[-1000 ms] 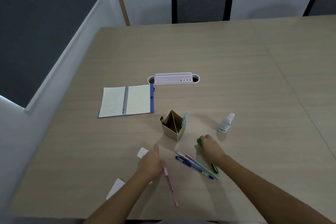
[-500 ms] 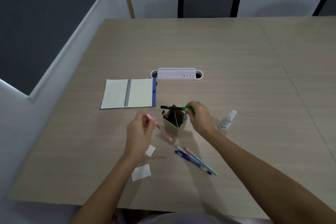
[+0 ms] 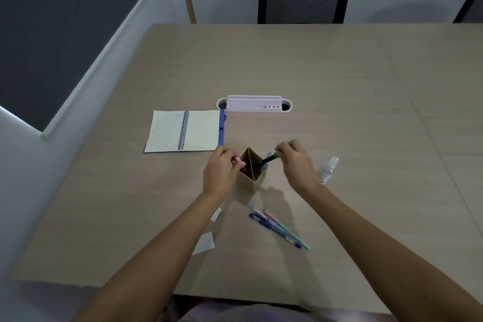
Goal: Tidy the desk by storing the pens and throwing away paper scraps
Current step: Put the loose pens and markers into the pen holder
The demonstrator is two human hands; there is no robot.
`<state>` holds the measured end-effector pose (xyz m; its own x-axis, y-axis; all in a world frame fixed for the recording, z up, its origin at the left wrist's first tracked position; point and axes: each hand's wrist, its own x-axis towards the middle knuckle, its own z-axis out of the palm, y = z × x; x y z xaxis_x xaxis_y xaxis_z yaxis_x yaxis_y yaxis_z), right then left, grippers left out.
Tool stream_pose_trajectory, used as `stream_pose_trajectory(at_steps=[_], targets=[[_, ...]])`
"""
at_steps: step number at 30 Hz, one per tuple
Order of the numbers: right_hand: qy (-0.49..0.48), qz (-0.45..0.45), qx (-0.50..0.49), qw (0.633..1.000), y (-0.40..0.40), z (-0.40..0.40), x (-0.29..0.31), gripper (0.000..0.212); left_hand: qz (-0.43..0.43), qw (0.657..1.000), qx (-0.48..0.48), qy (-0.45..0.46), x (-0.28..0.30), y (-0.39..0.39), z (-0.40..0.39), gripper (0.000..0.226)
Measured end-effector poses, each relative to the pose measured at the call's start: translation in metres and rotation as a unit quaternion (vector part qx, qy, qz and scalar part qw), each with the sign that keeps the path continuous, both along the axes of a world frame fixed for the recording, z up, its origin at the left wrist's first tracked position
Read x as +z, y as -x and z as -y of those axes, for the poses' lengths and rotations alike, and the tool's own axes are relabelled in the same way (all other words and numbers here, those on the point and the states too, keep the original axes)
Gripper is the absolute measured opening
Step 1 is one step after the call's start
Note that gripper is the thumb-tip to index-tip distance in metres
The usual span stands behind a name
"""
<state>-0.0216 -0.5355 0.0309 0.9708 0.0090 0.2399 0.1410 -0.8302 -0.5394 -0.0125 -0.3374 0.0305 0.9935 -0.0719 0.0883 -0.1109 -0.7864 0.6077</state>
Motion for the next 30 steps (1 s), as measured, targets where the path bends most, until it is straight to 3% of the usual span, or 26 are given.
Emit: stream_pose_trajectory(at_steps=[5, 7, 10, 13, 17, 20, 22, 26, 28, 30], targets=[[0.011, -0.051, 0.041, 0.998, -0.006, -0.021, -0.003, 0.015, 0.027, 0.993, 0.059, 0.103, -0.009, 0.034, 0.006, 0.036], [-0.004, -0.077, 0.039, 0.996, -0.008, -0.024, -0.006, 0.018, -0.047, 0.988, 0.069, 0.130, -0.029, 0.055, 0.011, 0.026], [-0.064, -0.106, 0.003, 0.992, -0.004, -0.022, -0.010, 0.025, -0.221, 0.971, 0.050, 0.069, -0.070, 0.075, 0.020, 0.015], [-0.070, -0.130, -0.052, 0.988, 0.016, -0.011, -0.026, 0.020, -0.280, 0.958, 0.049, 0.048, -0.089, 0.080, 0.028, 0.017], [0.060, -0.289, 0.013, 0.955, 0.052, -0.004, -0.067, 0.014, -0.255, 0.965, -0.010, 0.056, -0.097, 0.077, 0.032, 0.011], [0.104, -0.339, 0.037, 0.934, 0.066, -0.009, -0.082, 0.021, -0.223, 0.971, -0.089, 0.001, -0.104, 0.082, 0.027, 0.020], [0.129, -0.341, 0.050, 0.930, 0.069, -0.010, -0.087, 0.019, -0.195, 0.965, -0.159, -0.068, -0.107, 0.086, 0.024, 0.027], [0.157, -0.328, 0.058, 0.930, 0.066, -0.002, -0.094, 0.016, -0.156, 0.948, -0.230, -0.155, -0.105, 0.088, 0.017, 0.019], [0.127, -0.293, 0.037, 0.947, 0.059, 0.004, -0.084, 0.014, -0.173, 0.950, -0.229, -0.125, -0.096, 0.087, 0.009, 0.016], [0.027, -0.206, -0.014, 0.978, 0.051, 0.012, -0.063, 0.013, -0.187, 0.963, -0.191, -0.025, -0.080, 0.083, -0.005, 0.007]])
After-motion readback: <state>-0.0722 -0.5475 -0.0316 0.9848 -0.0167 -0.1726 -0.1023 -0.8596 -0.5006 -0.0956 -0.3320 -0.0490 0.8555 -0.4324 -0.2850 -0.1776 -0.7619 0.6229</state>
